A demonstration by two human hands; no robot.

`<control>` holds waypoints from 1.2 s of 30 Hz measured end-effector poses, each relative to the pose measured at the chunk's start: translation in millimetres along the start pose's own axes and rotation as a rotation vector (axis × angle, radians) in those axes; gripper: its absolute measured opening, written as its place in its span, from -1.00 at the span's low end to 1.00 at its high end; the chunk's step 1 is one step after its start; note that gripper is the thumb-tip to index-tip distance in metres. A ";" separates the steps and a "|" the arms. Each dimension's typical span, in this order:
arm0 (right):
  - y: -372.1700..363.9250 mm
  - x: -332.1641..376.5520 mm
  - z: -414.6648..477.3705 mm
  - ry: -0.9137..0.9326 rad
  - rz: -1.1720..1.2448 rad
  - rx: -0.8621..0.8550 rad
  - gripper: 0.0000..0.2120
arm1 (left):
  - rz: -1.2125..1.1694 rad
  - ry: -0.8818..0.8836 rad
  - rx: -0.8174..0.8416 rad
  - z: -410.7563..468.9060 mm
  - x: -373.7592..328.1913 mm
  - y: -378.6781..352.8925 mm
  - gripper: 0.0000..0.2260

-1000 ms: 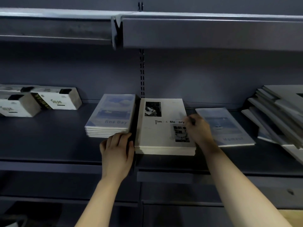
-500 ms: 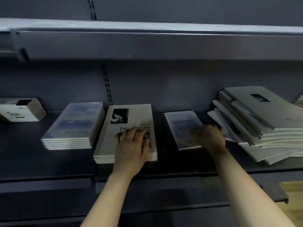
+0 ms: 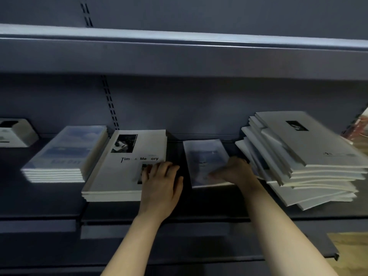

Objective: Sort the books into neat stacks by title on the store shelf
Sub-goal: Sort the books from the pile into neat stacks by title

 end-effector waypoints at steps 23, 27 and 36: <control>13.6 47.4 -9.6 0.312 0.935 -0.130 -0.85 | -0.020 0.108 -0.159 -11.3 76.2 33.1 -0.64; -3.1 103.2 -23.2 0.345 1.052 -0.034 -0.89 | 0.007 0.134 -0.231 -21.8 124.3 52.0 -0.63; -88.4 239.0 -55.8 0.369 1.015 0.069 -0.91 | 0.056 0.232 -0.225 -60.6 246.8 84.1 -0.74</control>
Point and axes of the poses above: each hand's wrist, its own z-axis towards the middle knuckle, its own y-axis out of the back of the hand, x = y × z, the point moved 2 cm from there along z, towards the middle knuckle, and after that the axes turned 7 degrees about x, right-handed, at the moved point
